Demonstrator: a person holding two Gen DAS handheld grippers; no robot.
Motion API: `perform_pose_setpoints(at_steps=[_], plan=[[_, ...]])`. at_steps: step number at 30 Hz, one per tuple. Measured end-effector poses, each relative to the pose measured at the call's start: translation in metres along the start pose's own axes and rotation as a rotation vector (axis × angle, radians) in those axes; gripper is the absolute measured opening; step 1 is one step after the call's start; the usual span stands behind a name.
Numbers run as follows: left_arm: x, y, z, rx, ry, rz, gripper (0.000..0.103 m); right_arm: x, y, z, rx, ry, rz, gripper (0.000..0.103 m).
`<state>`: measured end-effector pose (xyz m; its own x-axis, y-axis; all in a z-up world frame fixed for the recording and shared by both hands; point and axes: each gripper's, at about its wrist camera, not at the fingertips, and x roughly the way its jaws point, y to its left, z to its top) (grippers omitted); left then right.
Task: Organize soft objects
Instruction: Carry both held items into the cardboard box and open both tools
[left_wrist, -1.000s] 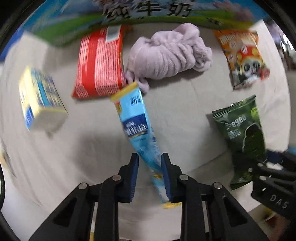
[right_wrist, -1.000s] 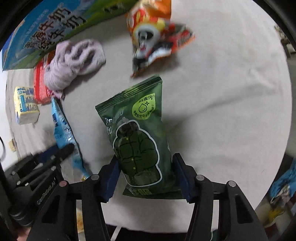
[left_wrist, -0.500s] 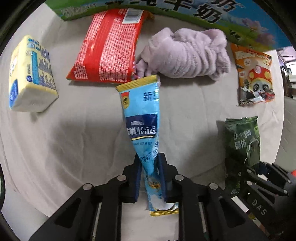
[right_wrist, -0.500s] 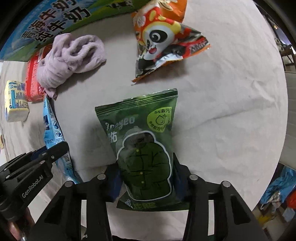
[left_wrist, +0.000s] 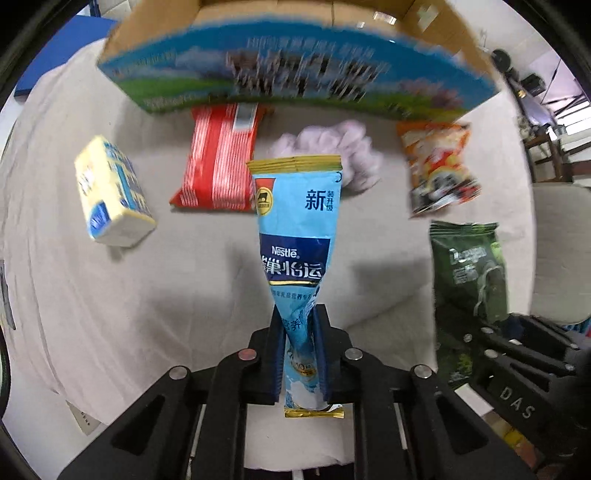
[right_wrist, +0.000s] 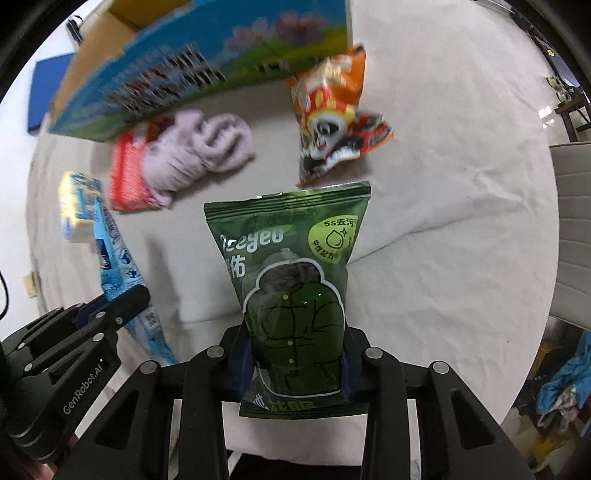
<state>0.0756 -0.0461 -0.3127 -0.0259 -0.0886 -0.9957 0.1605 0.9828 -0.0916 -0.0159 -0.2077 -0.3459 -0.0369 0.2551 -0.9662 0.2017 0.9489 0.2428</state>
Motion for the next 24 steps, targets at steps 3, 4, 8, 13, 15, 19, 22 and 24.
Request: perform_pose_setpoints(at_steps=[3,4,8,13,15,19,22,24], plan=[[-0.042,0.003,0.010,0.008,-0.050,-0.015,0.012,-0.029,0.001,0.007,-0.008,-0.040,0.043,0.037],[-0.052,0.001,0.014,0.009,-0.067,-0.018,0.012,-0.042,0.002,0.010,-0.011,-0.061,0.063,0.037],[-0.102,-0.008,0.049,0.021,-0.134,-0.051,0.012,-0.099,0.000,0.034,-0.031,-0.136,0.105,0.037],[-0.113,-0.034,0.113,0.048,-0.180,-0.075,0.012,-0.149,0.009,0.084,-0.035,-0.212,0.108,0.037],[-0.114,-0.035,0.138,0.058,-0.179,-0.076,0.012,-0.157,0.016,0.109,-0.027,-0.230,0.097,0.037],[-0.087,-0.021,0.203,0.069,-0.135,-0.098,0.012,-0.146,0.021,0.179,-0.001,-0.238,0.063,0.037],[-0.071,-0.014,0.236,0.078,-0.106,-0.096,0.012,-0.129,0.023,0.215,0.027,-0.227,0.044,0.037],[-0.056,-0.011,0.257,0.083,-0.078,-0.110,0.012,-0.103,0.024,0.246,0.038,-0.217,0.025,0.037]])
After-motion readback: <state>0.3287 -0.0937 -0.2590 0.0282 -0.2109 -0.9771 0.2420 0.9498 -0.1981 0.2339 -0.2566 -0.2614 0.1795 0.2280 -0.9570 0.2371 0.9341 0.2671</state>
